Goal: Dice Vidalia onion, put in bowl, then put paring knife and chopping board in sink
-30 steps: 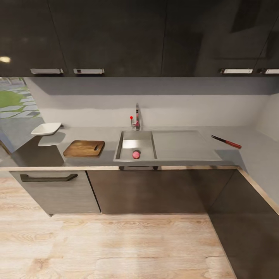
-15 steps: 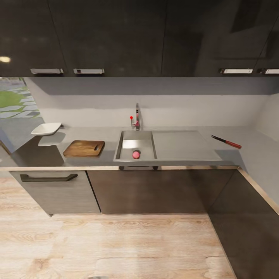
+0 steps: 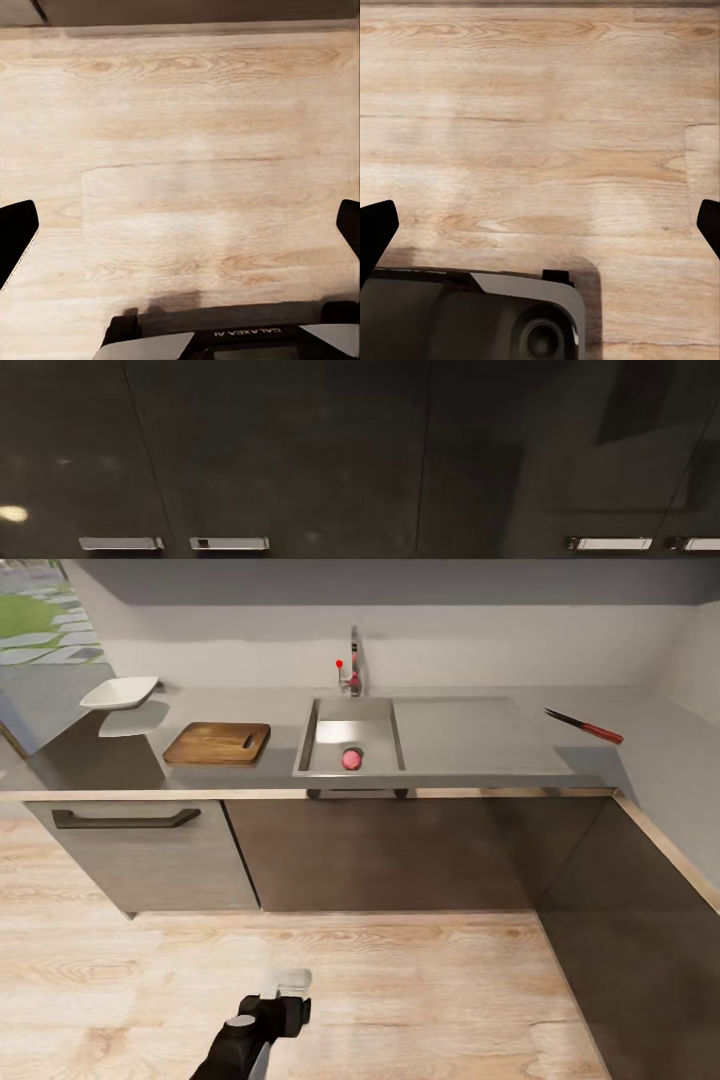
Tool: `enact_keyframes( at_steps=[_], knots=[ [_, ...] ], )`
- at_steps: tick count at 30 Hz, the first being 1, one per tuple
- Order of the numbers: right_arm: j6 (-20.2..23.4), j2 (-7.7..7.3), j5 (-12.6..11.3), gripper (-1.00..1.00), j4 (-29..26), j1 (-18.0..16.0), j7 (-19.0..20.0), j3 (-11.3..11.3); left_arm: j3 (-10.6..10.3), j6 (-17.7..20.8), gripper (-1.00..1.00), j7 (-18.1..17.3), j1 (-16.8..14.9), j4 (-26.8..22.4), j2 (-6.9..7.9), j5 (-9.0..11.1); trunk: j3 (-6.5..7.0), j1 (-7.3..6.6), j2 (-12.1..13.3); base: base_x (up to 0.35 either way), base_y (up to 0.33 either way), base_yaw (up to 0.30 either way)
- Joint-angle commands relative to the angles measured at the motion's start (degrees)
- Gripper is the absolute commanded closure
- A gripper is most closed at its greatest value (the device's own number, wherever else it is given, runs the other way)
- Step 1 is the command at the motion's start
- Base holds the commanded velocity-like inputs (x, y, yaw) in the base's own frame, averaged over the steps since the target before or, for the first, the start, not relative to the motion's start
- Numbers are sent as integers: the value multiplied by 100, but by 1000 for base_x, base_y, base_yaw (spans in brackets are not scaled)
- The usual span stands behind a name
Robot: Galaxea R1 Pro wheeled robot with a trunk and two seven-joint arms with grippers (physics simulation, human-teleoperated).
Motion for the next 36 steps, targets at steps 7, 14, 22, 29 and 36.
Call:
enact_keyframes(
  at_steps=[7, 14, 22, 29, 36],
  knots=[
    [-12, -12, -55, -100, -8, 1, 14, 32, -207, 1237, -100, 30, -496, -880, -26, 13, -10, 3, -11, 0, 0, 0],
    [-14, -20, -81, -100, -15, -1, 6, 29, -283, 1719, -100, 36, -1293, -1069, -68, 16, -10, 3, -11, 0, 0, 0],
    [-14, -21, -86, -100, -15, 0, 5, 27, -291, 3363, -100, -3, -2544, -1111, -81, 37, -10, 3, -11, 0, 0, 0],
    [-13, -15, -84, -100, -9, 1, 5, 31, -295, 3423, -100, 3, -3007, -1158, -120, 60, -10, 3, -11, 0, 0, 0],
    [-14, 18, -81, -100, 33, 1, -61, 34, -295, 3457, -100, 8, -3742, -1090, -147, 98, -10, 3, -11, 0, 0, 0]
  ],
)
